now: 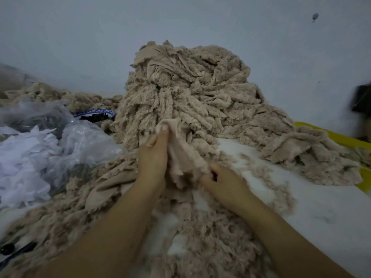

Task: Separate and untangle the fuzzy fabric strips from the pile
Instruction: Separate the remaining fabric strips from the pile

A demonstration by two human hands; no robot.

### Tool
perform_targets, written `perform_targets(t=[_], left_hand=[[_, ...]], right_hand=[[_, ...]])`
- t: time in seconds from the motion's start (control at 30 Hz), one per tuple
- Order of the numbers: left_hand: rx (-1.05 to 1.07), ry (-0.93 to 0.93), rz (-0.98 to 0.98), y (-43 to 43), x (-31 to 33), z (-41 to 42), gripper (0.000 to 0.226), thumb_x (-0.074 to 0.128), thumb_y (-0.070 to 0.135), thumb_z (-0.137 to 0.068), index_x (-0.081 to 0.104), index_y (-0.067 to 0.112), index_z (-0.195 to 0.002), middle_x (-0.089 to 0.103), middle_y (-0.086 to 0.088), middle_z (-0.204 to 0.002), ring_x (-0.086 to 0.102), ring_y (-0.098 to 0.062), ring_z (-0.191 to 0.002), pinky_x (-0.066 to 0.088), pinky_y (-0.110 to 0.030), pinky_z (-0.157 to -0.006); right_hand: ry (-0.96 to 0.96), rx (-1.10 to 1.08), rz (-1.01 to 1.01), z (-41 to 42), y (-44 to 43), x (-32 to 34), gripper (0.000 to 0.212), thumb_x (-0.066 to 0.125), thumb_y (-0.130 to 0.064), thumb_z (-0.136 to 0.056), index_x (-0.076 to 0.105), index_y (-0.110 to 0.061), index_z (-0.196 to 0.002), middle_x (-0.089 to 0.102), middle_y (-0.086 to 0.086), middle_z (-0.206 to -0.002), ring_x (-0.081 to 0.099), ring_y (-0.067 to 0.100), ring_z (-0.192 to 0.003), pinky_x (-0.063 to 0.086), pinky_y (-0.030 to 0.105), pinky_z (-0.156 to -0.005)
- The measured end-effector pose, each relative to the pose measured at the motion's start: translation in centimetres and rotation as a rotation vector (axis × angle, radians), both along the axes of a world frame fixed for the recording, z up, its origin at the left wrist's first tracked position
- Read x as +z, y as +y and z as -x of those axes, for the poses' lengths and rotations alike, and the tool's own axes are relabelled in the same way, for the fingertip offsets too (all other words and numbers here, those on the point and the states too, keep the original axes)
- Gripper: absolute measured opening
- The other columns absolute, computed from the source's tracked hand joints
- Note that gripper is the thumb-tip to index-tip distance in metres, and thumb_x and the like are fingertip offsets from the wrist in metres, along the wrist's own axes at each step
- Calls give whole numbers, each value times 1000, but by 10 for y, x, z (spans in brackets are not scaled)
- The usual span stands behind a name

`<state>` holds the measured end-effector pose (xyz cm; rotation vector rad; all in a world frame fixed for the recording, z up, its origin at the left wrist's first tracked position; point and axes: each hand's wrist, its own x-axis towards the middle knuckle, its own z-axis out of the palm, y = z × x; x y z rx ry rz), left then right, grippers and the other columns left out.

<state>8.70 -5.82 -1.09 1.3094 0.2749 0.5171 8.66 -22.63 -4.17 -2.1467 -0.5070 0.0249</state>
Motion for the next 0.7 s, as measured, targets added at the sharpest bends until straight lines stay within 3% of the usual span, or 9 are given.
perform_targets(t=[0.1, 0.17, 0.23, 0.3, 0.43, 0.5, 0.57, 0.6, 0.7], left_hand=[[88, -63, 152, 10, 5, -2, 28, 63, 44, -95, 74, 28, -74, 70, 11, -62, 65, -7, -54, 49, -22, -45], [75, -120, 283, 15, 4, -6, 20, 58, 37, -99, 69, 24, -87, 65, 8, -63, 56, -6, -48, 40, -20, -40], [-14, -155, 442, 17, 6, -6, 16, 53, 30, -102, 64, 19, -96, 63, 3, -73, 56, -6, -50, 42, -19, -40], [-71, -123, 479, 15, 6, -6, 16, 52, 27, -103, 65, 17, -101, 68, 0, -84, 65, -11, -62, 56, -25, -55], [-168, -36, 63, 6, 1, -4, 36, 50, 42, -101, 65, 14, -119, 74, -5, -103, 71, -18, -89, 59, -36, -79], [-308, -68, -289, -1, -2, 3, 41, 51, 63, -92, 62, 33, -117, 71, 10, -112, 67, 3, -95, 57, -21, -78], [-467, -63, -551, -12, -1, 10, 25, 59, 71, -81, 56, 58, -103, 66, 32, -104, 57, 23, -85, 46, -2, -64], [-518, -65, -658, -17, -3, 10, 20, 64, 68, -80, 57, 59, -97, 66, 30, -99, 58, 21, -82, 45, -3, -62], [-476, -70, -807, -22, -8, 7, 15, 64, 43, -93, 68, 28, -95, 67, 3, -85, 61, -4, -68, 46, -21, -59]], right_hand=[[-24, -235, -148, -8, -15, 9, 13, 50, -26, -95, 57, -15, -93, 49, 9, -72, 36, 9, -49, 29, 22, -45], [13, -315, -261, -12, -22, 10, 10, 51, -21, -95, 58, -17, -90, 57, 21, -81, 45, 14, -59, 38, 29, -54], [110, -353, -473, -12, -24, 12, 9, 52, -22, -95, 57, -28, -92, 65, 10, -75, 54, 16, -63, 45, 42, -62], [213, -333, -696, -13, -25, 16, 6, 53, -23, -96, 59, -26, -97, 65, -3, -67, 55, 11, -57, 45, 38, -62], [353, -197, -949, -10, -20, 21, 41, 46, -29, -102, 66, -15, -69, 55, 1, -64, 45, 9, -48, 37, 28, -56], [363, -182, -934, -8, -17, 22, 53, 46, -33, -102, 70, -22, -56, 58, 0, -61, 44, 8, -46, 38, 28, -58], [349, -216, -868, -6, -15, 23, 53, 51, -41, -99, 69, -22, -53, 56, -1, -56, 44, 7, -44, 40, 25, -54], [334, -220, -841, -6, -14, 23, 51, 54, -44, -97, 67, -22, -52, 53, -2, -53, 43, 7, -43, 40, 23, -50], [296, -191, -857, -7, -13, 23, 46, 61, -41, -94, 64, -27, -51, 45, -3, -52, 35, 7, -42, 33, 21, -43]])
